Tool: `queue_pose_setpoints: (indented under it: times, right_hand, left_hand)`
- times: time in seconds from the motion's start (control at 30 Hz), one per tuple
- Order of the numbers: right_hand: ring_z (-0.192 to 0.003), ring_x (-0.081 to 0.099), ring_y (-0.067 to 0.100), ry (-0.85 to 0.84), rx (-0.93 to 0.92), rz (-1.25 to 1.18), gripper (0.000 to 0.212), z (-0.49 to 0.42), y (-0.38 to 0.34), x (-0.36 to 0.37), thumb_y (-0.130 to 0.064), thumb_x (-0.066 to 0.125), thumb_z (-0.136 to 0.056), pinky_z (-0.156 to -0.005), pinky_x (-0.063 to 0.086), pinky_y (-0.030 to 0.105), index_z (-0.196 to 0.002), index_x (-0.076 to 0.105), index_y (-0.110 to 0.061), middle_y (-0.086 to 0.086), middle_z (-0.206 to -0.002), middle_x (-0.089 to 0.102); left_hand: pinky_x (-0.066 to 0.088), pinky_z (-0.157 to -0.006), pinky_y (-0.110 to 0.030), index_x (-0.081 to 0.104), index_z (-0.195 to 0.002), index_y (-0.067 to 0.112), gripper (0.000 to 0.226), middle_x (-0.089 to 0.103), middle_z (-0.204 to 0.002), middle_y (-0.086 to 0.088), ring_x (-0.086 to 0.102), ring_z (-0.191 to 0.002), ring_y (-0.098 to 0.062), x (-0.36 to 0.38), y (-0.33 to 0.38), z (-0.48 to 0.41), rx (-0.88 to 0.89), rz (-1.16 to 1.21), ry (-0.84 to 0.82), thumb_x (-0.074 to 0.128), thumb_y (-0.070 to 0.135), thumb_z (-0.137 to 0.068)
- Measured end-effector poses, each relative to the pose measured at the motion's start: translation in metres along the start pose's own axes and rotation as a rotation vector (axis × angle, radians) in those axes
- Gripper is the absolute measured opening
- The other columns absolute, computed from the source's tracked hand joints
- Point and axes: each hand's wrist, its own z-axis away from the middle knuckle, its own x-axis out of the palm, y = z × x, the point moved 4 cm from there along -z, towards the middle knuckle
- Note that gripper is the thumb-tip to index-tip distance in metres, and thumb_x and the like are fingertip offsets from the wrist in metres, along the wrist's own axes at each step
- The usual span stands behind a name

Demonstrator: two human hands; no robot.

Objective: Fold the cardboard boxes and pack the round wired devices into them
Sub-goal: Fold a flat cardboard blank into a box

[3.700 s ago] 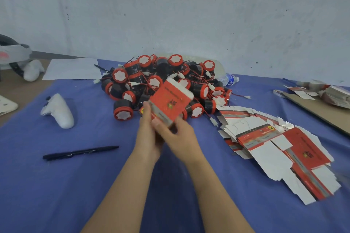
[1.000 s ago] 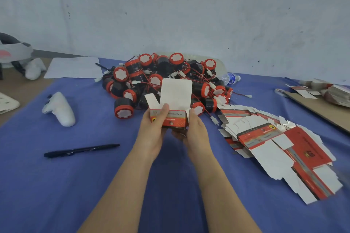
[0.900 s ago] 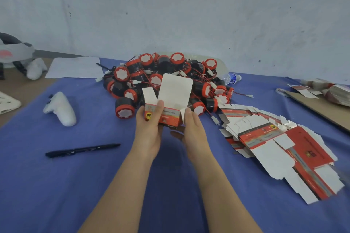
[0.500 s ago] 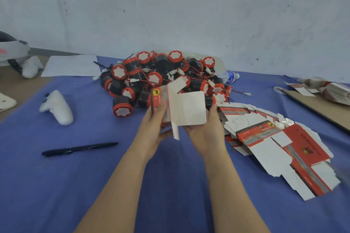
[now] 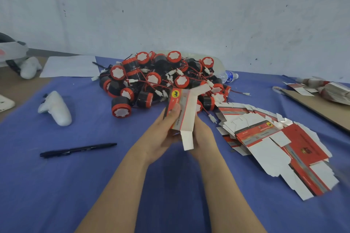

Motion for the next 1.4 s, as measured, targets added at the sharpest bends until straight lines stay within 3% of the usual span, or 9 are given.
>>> queue_pose_setpoints:
  times: [0.13,0.23,0.4,0.53,0.63,0.77,1.0,1.23,1.4]
  right_hand:
    - [-0.109,0.062,0.036,0.056,-0.069,0.046,0.033,-0.001,-0.002,-0.002,-0.034,0.044,-0.101,-0.090,0.050,0.040,-0.108,0.064,-0.008,0.023,-0.118,0.063]
    - [-0.070,0.054,0.020,0.257,-0.228,0.290,0.038,-0.001,-0.009,-0.012,-0.037,0.039,-0.101,-0.058,0.046,0.025,-0.079,0.058,-0.013,0.014,-0.084,0.058]
    - [-0.085,0.058,0.013,0.139,-0.333,0.488,0.029,-0.002,-0.003,0.007,-0.038,0.037,-0.101,-0.065,0.043,0.023,-0.102,0.059,-0.018,-0.004,-0.093,0.063]
    - [-0.079,0.054,0.003,0.211,-0.450,0.513,0.027,-0.001,-0.011,-0.002,-0.030,0.046,-0.099,-0.056,0.038,0.008,-0.124,0.050,-0.022,-0.013,-0.092,0.056]
    - [-0.072,0.054,0.005,0.257,-0.570,0.624,0.016,0.002,-0.017,-0.007,-0.022,0.042,-0.101,-0.054,0.038,0.009,-0.107,0.057,-0.026,-0.020,-0.078,0.053]
    - [-0.065,0.047,0.000,0.119,-0.554,0.566,0.022,0.000,-0.019,-0.003,-0.021,0.045,-0.100,-0.057,0.035,0.008,-0.081,0.051,-0.031,-0.016,-0.071,0.048]
    - [-0.092,0.059,0.016,0.098,-0.103,0.448,0.022,-0.014,0.002,-0.010,-0.028,0.047,-0.099,-0.068,0.046,0.028,-0.118,0.051,-0.019,-0.003,-0.107,0.060]
    - [-0.121,0.048,0.021,0.344,-0.424,0.663,0.039,-0.028,-0.012,0.003,-0.022,0.045,-0.100,-0.090,0.041,0.030,-0.139,0.044,-0.021,0.003,-0.138,0.047]
    - [-0.134,0.026,0.032,0.212,-0.387,1.095,0.047,-0.048,-0.008,0.030,-0.026,0.046,-0.100,-0.096,0.037,0.038,-0.145,0.034,-0.028,0.005,-0.154,0.023]
  left_hand:
    - [0.048,-0.098,-0.047,0.050,-0.136,0.021,0.067,0.063,-0.127,-0.012,0.057,-0.109,-0.024,-0.004,0.001,0.000,-0.029,0.051,0.027,0.057,0.051,-0.076]
    - [0.056,-0.085,-0.029,0.041,-0.141,0.035,0.056,0.063,-0.122,0.007,0.064,-0.100,-0.006,-0.005,-0.001,-0.001,0.038,-0.202,0.138,0.056,0.044,-0.088]
    - [0.040,-0.072,0.005,0.015,-0.142,0.051,0.067,0.048,-0.131,0.019,0.051,-0.108,0.008,-0.012,-0.005,-0.007,0.144,-0.460,0.310,0.058,0.033,-0.093]
    - [0.041,-0.080,0.000,0.010,-0.153,0.029,0.086,0.041,-0.145,0.011,0.046,-0.117,0.002,-0.020,0.000,-0.007,0.160,-0.518,0.381,0.067,0.025,-0.089]
    - [0.038,-0.100,-0.020,0.014,-0.152,0.027,0.091,0.033,-0.145,0.008,0.037,-0.127,-0.005,-0.027,0.010,-0.003,0.212,-0.579,0.559,0.073,0.027,-0.083]
    - [0.045,-0.066,-0.019,0.056,-0.099,0.029,0.014,0.062,-0.098,0.009,0.058,-0.088,-0.010,-0.040,0.012,0.003,0.160,-0.600,0.693,0.063,0.034,-0.088]
    - [0.039,-0.062,-0.028,0.050,-0.098,0.021,0.024,0.059,-0.097,0.003,0.054,-0.083,-0.008,-0.054,0.005,-0.001,-0.039,-0.578,0.608,0.043,0.043,-0.096]
    - [0.048,-0.087,-0.041,0.042,-0.135,0.010,0.044,0.053,-0.121,-0.008,0.054,-0.109,-0.028,-0.069,0.014,0.008,0.164,-0.390,0.969,0.026,0.036,-0.103]
    - [0.048,-0.067,-0.025,0.043,-0.126,0.007,0.035,0.051,-0.123,-0.012,0.056,-0.102,-0.022,-0.064,0.012,0.008,0.228,-0.363,1.009,0.031,0.030,-0.103]
